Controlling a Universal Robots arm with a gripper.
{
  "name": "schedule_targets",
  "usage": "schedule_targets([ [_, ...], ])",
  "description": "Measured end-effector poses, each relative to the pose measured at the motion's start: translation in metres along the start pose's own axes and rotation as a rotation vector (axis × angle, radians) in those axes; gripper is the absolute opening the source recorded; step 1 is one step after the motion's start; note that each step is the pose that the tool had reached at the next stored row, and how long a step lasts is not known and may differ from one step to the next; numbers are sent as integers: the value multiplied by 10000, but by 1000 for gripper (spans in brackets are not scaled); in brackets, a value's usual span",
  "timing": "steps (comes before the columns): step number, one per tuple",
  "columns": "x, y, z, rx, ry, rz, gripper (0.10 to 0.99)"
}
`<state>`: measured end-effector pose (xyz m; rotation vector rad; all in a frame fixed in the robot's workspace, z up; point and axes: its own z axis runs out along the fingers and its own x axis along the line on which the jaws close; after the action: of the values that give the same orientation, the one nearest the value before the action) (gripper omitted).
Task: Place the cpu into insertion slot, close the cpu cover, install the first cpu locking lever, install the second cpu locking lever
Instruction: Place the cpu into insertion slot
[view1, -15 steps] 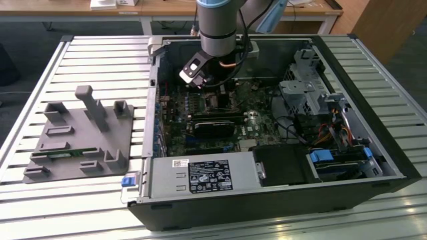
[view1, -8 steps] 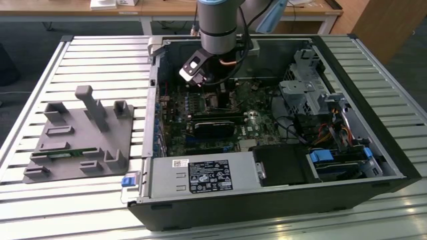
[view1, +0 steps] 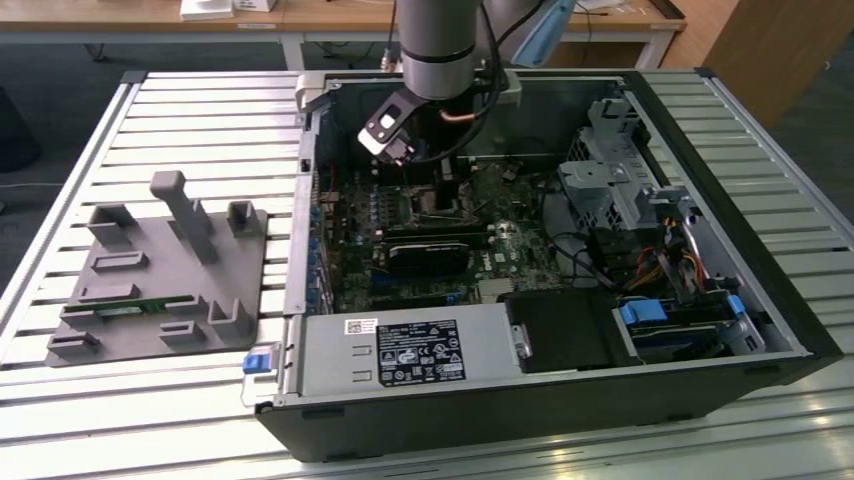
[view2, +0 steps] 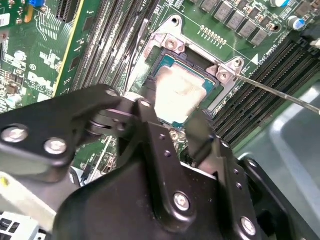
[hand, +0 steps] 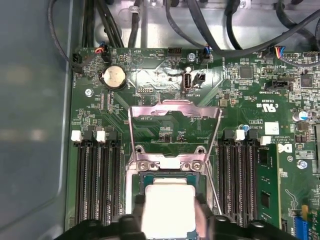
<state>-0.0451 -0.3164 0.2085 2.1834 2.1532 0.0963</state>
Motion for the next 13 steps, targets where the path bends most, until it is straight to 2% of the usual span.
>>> schedule_targets([
  [3, 1, 22, -19, 93, 1, 2, 361],
  [4, 1, 30, -24, 134, 1, 2, 361],
  [5, 0, 35, -27, 171, 5, 3, 302],
  [6, 0, 41, -32, 210, 13, 3, 302],
  [9, -1, 59, -50, 335, 43, 6, 125],
  [13, -1, 68, -76, 415, 59, 7, 106],
])
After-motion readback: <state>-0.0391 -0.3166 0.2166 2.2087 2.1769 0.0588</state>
